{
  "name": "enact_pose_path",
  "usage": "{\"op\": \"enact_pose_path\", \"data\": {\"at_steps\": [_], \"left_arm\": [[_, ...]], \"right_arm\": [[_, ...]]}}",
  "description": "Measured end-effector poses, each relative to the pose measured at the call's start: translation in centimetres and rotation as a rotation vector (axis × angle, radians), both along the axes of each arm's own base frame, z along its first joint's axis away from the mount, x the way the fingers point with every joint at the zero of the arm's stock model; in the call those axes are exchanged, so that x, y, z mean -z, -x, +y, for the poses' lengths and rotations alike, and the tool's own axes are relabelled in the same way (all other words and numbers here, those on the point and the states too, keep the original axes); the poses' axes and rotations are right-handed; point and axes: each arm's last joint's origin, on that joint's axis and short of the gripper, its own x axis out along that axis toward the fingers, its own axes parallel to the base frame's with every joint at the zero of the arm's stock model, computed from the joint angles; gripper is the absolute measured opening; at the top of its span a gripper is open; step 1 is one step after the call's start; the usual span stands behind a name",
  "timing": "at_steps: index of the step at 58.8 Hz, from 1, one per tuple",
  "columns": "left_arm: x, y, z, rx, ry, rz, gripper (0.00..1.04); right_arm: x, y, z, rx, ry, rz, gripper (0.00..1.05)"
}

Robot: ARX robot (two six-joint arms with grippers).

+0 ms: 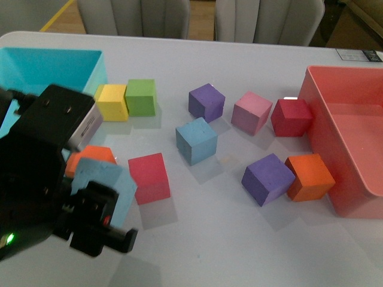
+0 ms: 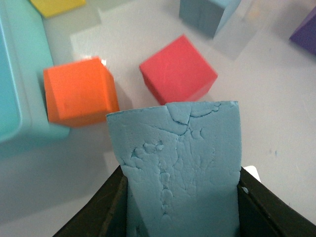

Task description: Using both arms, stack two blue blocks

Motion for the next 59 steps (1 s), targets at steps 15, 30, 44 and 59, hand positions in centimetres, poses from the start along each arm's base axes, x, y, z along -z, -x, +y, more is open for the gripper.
{"op": "enact_pose_path", "data": {"at_steps": [15,30,44,59], "left_arm": [[-1.9,-4.6,-3.6,0.106,-0.006,-0.078,0.43],[-1.5,-9.2,-7.5,0.181,-0.028,-0.078,0.42],[-0.5,-12.4,-10.0,0.223,-0.048,-0.079,0.42],[1.7,-14.5,-11.0,0.238,-0.096,-0.044,0.41]], "right_arm": [[0.0,0.0,0.0,0.0,0.0,0.0,0.96],[0.0,0.0,0.0,0.0,0.0,0.0,0.96],[0.0,0.0,0.0,0.0,0.0,0.0,0.96],[0.0,0.0,0.0,0.0,0.0,0.0,0.96]]}}
